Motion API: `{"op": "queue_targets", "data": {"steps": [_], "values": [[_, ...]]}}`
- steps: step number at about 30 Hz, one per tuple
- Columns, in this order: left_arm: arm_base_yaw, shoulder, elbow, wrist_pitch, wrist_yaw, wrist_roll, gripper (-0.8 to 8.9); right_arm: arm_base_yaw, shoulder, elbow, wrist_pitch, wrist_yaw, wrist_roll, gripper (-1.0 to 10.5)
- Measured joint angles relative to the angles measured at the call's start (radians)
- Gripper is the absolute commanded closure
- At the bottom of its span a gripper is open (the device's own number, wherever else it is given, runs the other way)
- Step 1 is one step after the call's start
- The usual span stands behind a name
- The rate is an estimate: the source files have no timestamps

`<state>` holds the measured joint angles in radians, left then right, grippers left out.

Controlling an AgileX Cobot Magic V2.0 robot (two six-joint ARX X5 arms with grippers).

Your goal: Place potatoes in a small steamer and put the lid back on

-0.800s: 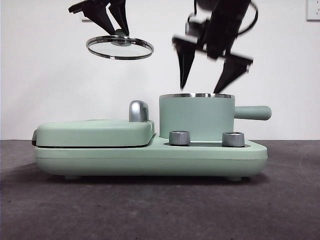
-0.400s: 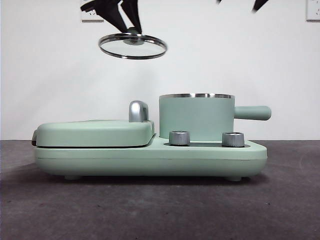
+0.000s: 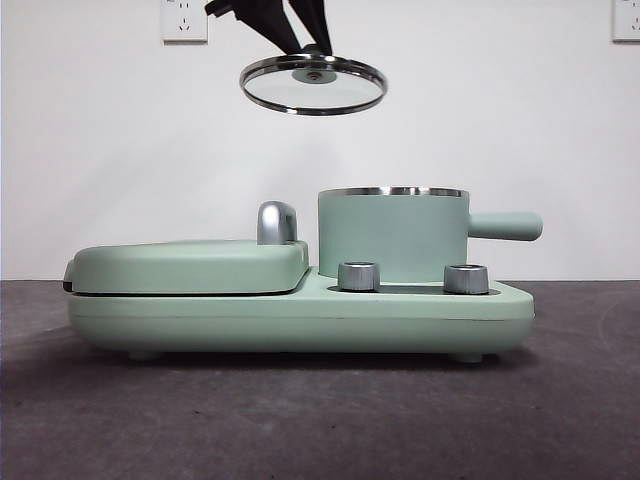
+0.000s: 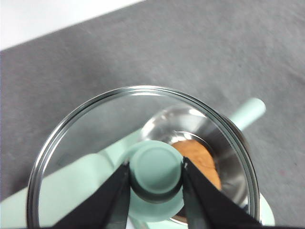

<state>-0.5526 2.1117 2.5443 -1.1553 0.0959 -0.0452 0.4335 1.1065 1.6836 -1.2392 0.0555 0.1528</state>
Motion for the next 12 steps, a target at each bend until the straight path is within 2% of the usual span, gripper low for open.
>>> {"op": "queue_targets", "data": {"steps": [7,12], "values": [[-0.079,0.0,0.0,0.003,0.0,0.0,8.08,0.04,-0.319,-0.317,0.097,-0.003,0.0,5.2],[-0.127,0.0,0.0,0.008,0.0,0.001,8.08,0.044,-0.516,-0.463,0.133,-0.004,0.0,5.2]]}}
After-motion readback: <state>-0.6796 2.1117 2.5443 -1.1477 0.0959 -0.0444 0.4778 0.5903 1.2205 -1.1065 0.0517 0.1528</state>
